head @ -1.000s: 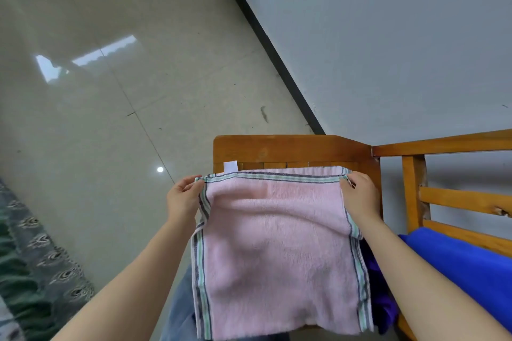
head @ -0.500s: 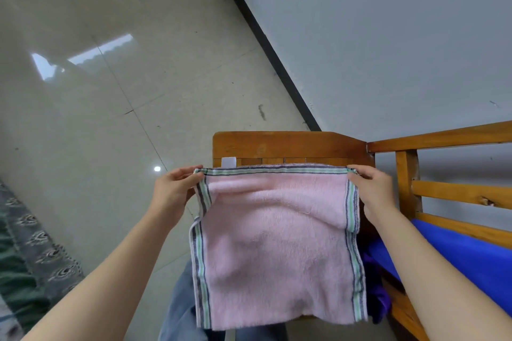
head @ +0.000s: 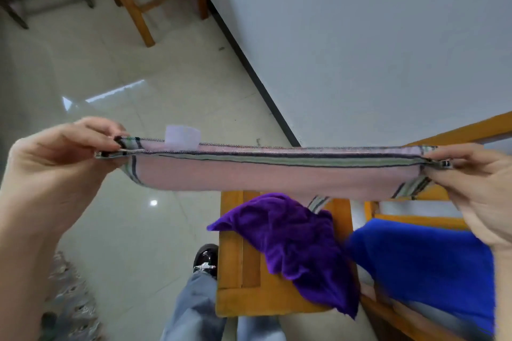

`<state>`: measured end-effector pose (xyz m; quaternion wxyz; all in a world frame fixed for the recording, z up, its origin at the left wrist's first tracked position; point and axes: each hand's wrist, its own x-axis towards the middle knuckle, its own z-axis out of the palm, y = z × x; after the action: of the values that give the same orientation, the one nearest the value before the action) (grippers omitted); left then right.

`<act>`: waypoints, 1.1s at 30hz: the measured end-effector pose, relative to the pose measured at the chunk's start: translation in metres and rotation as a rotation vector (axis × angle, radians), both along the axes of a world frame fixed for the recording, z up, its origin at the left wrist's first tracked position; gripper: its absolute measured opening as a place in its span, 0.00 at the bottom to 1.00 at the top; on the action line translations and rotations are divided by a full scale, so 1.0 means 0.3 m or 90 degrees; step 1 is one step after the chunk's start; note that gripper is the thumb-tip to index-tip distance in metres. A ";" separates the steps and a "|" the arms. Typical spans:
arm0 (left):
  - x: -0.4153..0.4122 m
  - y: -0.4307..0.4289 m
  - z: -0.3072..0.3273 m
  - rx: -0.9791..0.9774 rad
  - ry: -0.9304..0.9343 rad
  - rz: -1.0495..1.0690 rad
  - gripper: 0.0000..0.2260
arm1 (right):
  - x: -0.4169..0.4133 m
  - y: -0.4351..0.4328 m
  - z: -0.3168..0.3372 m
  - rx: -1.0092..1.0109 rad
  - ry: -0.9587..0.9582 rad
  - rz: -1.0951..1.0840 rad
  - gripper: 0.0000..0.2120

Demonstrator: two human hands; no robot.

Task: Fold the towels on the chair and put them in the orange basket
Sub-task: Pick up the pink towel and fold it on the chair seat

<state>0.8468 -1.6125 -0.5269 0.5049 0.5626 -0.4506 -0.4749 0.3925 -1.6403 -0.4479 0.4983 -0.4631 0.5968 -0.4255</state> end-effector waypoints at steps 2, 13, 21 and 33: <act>-0.055 -0.038 0.091 -0.074 -0.022 -0.025 0.14 | 0.011 -0.017 0.046 -0.029 -0.006 -0.005 0.11; -0.215 0.144 0.016 0.121 0.245 -0.019 0.21 | 0.048 0.191 -0.068 -0.026 0.007 -0.192 0.19; -0.282 0.415 -0.301 0.469 0.269 0.031 0.20 | 0.039 0.436 -0.448 0.263 0.254 -0.275 0.12; -0.307 0.358 -0.421 0.526 0.268 0.121 0.11 | 0.036 0.296 -0.575 0.322 0.329 -0.118 0.15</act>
<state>0.7548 -1.5050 -0.6531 0.3603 0.6467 -0.0585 -0.6697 0.4035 -1.5515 -0.6204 0.3893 -0.3612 0.8287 -0.1769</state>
